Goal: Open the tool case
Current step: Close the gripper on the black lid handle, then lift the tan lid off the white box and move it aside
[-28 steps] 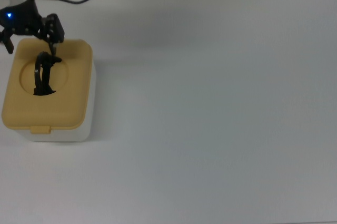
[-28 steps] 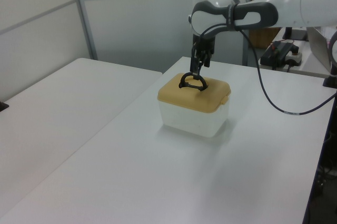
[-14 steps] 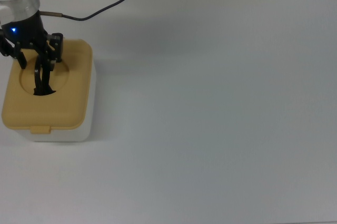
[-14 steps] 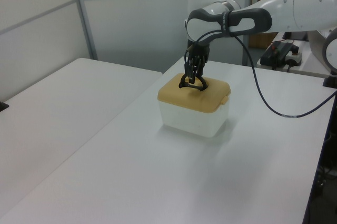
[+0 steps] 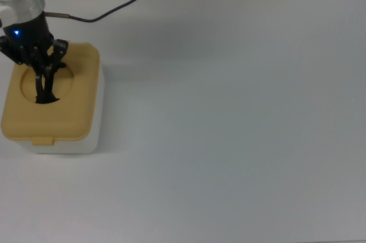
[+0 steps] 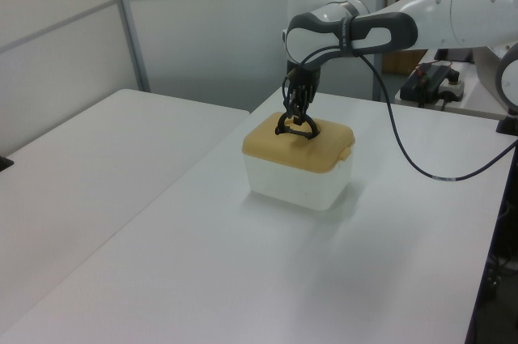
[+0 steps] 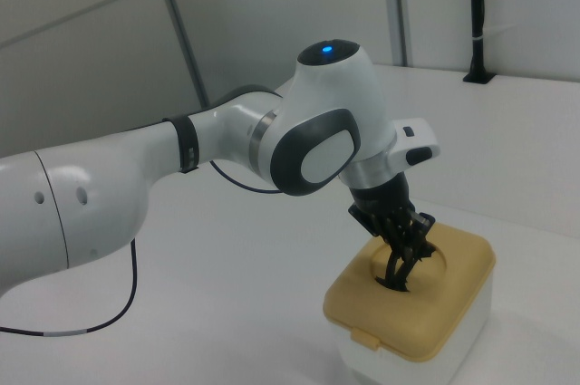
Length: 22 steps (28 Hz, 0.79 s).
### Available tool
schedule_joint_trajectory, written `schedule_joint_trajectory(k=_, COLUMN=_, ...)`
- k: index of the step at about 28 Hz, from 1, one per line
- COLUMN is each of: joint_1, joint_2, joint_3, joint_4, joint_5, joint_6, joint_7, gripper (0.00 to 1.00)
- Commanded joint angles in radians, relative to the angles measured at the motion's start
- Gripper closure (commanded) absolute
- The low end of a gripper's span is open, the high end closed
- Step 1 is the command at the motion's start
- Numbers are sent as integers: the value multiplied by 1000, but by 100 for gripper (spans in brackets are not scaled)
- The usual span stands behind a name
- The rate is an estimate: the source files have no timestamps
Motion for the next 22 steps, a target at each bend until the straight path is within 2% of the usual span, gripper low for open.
schedule_joint_trajectory(k=1, joint_1=9, joint_2=1, joint_3=-5, joint_4=9, joint_5=2, joint_6=-6, joint_7=15, gripper=100)
schedule_joint_trajectory(k=7, joint_1=9, joint_2=-9, joint_3=-5, joint_4=11, joint_5=2, joint_6=-10, joint_7=15, gripper=100)
schedule_joint_trajectory(k=12, joint_1=14, joint_2=-45, joint_3=1, joint_4=17, joint_5=35, joint_6=-32, joint_7=23, gripper=100)
schedule_joint_trajectory(k=14, joint_1=38, joint_2=-59, joint_3=3, joint_4=38, joint_5=51, joint_6=-52, joint_7=23, gripper=100)
schedule_joint_trajectory(k=22, joint_1=112, joint_2=-89, joint_3=20, joint_4=80, joint_5=50, joint_6=-144, joint_7=37, gripper=100)
